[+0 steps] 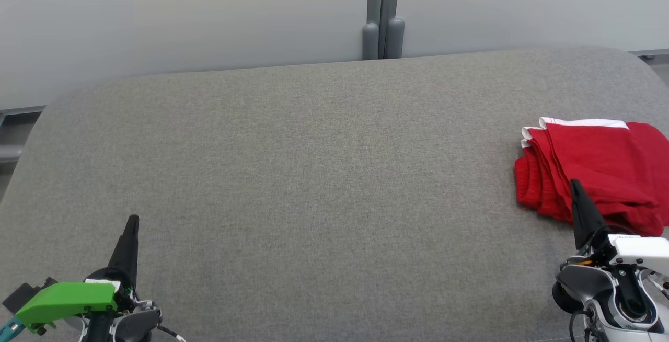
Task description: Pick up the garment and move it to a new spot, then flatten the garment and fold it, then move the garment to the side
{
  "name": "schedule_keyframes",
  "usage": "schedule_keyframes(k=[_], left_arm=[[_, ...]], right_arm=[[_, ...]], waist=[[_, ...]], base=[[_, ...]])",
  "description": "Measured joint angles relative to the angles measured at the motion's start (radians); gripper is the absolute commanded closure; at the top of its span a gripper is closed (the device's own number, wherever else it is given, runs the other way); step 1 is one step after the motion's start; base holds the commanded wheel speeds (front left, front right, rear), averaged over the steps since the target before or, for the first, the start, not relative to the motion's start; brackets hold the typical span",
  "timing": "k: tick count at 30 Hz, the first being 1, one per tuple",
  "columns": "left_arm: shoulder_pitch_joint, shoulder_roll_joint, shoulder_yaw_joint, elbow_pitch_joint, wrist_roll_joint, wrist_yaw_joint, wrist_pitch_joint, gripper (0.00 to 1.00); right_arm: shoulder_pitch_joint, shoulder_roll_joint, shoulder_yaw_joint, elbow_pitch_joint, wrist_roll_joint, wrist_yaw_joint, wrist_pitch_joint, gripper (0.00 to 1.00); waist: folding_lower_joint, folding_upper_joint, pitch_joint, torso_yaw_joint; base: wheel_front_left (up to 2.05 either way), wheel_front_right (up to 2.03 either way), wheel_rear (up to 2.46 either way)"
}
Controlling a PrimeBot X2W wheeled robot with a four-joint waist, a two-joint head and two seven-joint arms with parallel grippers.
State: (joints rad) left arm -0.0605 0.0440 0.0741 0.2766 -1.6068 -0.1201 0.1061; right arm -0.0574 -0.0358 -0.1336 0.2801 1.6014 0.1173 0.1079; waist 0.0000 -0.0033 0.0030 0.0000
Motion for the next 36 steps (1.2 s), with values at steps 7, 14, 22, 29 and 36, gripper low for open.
schedule_keyframes(k=[7, 14, 22, 29, 36], left_arm=[[0.000, 0.000, 0.000, 0.000, 0.000, 0.000, 0.000, 1.00], [0.000, 0.000, 0.000, 0.000, 0.000, 0.000, 0.000, 1.00], [0.000, 0.000, 0.000, 0.000, 0.000, 0.000, 0.000, 1.00], [0.000, 0.000, 0.000, 0.000, 0.000, 0.000, 0.000, 1.00], [0.000, 0.000, 0.000, 0.000, 0.000, 0.000, 0.000, 1.00]], right_arm=[[0.000, 0.000, 0.000, 0.000, 0.000, 0.000, 0.000, 1.00], [0.000, 0.000, 0.000, 0.000, 0.000, 0.000, 0.000, 1.00], [0.000, 0.000, 0.000, 0.000, 0.000, 0.000, 0.000, 1.00], [0.000, 0.000, 0.000, 0.000, 0.000, 0.000, 0.000, 1.00], [0.000, 0.000, 0.000, 0.000, 0.000, 0.000, 0.000, 1.00]], waist=[[0.0000, 0.0000, 0.000, 0.000], [0.0000, 0.0000, 0.000, 0.000], [0.0000, 0.0000, 0.000, 0.000], [0.0000, 0.0000, 0.000, 0.000], [0.0000, 0.0000, 0.000, 0.000]], base=[[0.00, 0.00, 0.00], [0.00, 0.00, 0.00], [0.00, 0.00, 0.00], [0.00, 0.00, 0.00], [0.00, 0.00, 0.00]])
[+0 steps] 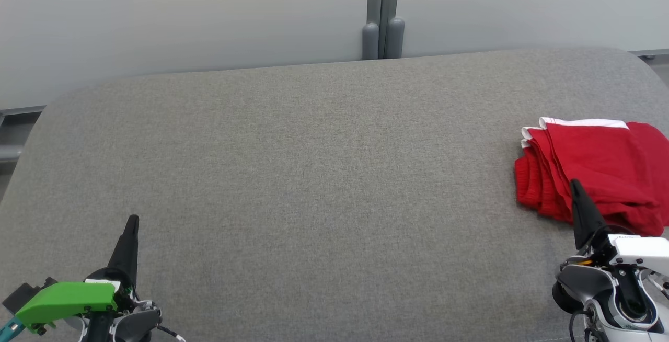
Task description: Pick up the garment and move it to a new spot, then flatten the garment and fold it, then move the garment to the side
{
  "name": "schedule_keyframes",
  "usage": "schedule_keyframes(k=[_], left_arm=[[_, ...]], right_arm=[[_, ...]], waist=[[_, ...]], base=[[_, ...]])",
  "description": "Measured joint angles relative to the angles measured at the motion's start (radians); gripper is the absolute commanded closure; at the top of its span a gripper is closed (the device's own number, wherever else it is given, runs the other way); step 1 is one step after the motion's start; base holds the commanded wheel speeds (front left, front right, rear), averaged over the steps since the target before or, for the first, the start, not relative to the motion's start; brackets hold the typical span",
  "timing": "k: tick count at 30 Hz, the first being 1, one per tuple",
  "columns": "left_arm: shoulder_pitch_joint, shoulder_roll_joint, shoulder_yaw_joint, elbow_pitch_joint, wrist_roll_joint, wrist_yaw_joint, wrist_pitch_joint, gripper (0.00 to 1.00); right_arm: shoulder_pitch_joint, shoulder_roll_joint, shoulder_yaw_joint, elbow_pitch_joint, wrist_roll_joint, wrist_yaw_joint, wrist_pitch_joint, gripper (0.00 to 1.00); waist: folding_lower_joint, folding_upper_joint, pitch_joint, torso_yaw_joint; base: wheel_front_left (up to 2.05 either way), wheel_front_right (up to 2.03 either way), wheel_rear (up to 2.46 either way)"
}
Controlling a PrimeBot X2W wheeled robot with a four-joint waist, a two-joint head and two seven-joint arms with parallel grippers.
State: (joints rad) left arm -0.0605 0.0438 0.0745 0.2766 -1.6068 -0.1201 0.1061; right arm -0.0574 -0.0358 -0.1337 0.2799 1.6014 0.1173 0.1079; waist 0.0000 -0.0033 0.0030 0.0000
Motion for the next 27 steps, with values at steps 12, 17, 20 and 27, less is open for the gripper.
schedule_keyframes(k=[12, 17, 20, 27], left_arm=[[0.000, 0.000, 0.000, 0.000, 0.000, 0.000, 0.000, 1.00], [0.000, 0.000, 0.000, 0.000, 0.000, 0.000, 0.000, 1.00], [0.000, 0.000, 0.000, 0.000, 0.000, 0.000, 0.000, 1.00], [0.000, 0.000, 0.000, 0.000, 0.000, 0.000, 0.000, 1.00]], right_arm=[[0.000, 0.000, 0.000, 0.000, 0.000, 0.000, 0.000, 1.00], [0.000, 0.000, 0.000, 0.000, 0.000, 0.000, 0.000, 1.00], [0.000, 0.000, 0.000, 0.000, 0.000, 0.000, 0.000, 1.00], [0.000, 0.000, 0.000, 0.000, 0.000, 0.000, 0.000, 1.00]], waist=[[0.0000, 0.0000, 0.000, 0.000], [0.0000, 0.0000, 0.000, 0.000], [0.0000, 0.0000, 0.000, 0.000], [0.0000, 0.0000, 0.000, 0.000]], base=[[0.00, 0.00, 0.00], [0.00, 0.00, 0.00], [0.00, 0.00, 0.00], [0.00, 0.00, 0.00]])
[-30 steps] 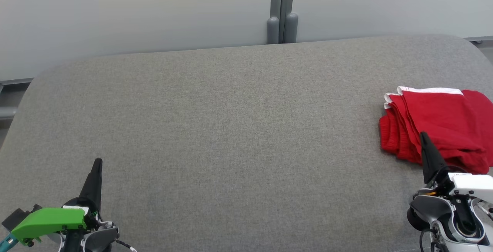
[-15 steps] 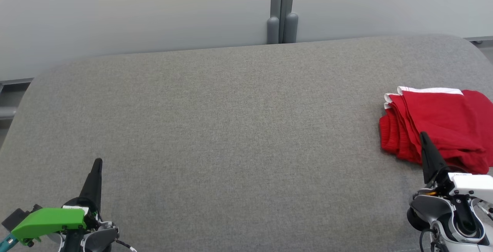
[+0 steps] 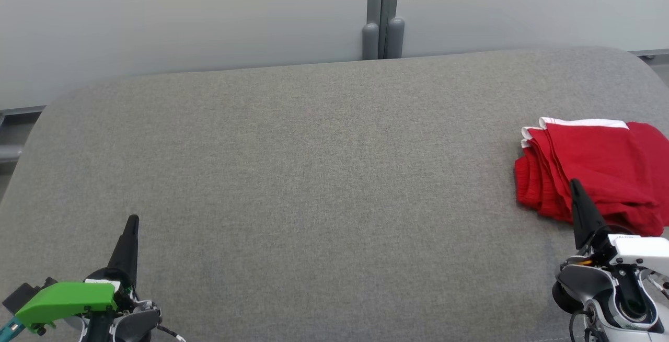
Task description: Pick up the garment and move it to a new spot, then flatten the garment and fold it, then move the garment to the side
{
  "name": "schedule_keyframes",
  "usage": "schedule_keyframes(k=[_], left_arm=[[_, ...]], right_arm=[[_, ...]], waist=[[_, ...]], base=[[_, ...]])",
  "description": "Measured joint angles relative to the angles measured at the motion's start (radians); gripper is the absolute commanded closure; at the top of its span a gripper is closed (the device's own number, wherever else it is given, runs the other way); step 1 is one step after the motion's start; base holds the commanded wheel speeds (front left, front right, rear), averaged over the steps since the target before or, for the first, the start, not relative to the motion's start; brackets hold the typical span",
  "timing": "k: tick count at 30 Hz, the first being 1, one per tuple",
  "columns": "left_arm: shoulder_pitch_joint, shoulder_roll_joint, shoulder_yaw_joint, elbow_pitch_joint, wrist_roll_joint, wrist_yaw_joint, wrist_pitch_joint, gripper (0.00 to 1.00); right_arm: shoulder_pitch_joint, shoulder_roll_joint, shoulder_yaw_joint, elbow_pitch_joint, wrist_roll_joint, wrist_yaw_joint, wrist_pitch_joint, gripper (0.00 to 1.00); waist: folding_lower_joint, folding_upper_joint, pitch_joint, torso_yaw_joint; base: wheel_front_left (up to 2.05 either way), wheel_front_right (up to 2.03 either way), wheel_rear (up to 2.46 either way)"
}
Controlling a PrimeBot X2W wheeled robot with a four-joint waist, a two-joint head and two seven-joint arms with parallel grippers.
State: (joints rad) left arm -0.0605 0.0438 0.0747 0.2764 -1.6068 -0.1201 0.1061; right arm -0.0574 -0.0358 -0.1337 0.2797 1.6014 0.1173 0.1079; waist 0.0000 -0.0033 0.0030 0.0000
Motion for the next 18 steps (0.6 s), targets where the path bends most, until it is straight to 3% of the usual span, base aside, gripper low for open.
schedule_keyframes(k=[18], left_arm=[[0.000, 0.000, 0.000, 0.000, 0.000, 0.000, 0.000, 1.00]], right_arm=[[0.000, 0.000, 0.000, 0.000, 0.000, 0.000, 0.000, 1.00]], waist=[[0.0000, 0.0000, 0.000, 0.000]], base=[[0.00, 0.00, 0.00]])
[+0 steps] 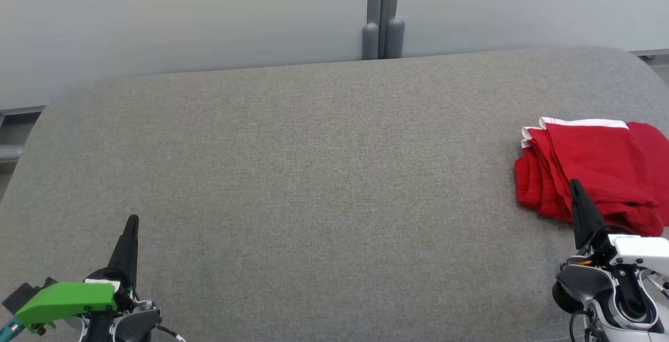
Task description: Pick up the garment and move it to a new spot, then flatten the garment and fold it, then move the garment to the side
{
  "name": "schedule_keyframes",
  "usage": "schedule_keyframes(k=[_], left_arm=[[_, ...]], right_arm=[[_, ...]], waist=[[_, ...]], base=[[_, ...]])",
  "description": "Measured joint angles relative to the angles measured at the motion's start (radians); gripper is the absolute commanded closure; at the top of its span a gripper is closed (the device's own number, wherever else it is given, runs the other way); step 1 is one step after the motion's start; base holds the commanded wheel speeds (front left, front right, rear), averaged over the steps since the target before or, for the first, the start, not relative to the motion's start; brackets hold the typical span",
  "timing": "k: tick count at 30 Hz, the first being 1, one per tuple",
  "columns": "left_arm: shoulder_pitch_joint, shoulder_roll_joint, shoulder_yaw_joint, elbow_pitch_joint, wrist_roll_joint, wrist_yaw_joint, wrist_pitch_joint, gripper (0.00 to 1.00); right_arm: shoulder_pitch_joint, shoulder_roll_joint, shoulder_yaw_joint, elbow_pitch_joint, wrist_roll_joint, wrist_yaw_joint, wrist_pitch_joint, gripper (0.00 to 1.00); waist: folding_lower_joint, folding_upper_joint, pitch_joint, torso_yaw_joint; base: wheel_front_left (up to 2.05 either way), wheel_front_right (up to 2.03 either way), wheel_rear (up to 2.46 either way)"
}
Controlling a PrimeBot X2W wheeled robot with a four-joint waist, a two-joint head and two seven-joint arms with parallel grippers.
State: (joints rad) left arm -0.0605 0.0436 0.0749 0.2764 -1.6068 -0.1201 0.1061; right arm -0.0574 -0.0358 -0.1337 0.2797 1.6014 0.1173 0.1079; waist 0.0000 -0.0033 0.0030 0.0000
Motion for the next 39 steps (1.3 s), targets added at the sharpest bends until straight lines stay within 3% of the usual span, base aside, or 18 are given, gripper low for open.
schedule_keyframes(k=[39], left_arm=[[0.000, 0.000, 0.001, 0.000, 0.000, 0.000, 0.000, 1.00]], right_arm=[[0.000, 0.000, 0.000, 0.000, 0.000, 0.000, 0.000, 1.00]], waist=[[0.0000, 0.0000, 0.000, 0.000]], base=[[0.00, 0.00, 0.00]])
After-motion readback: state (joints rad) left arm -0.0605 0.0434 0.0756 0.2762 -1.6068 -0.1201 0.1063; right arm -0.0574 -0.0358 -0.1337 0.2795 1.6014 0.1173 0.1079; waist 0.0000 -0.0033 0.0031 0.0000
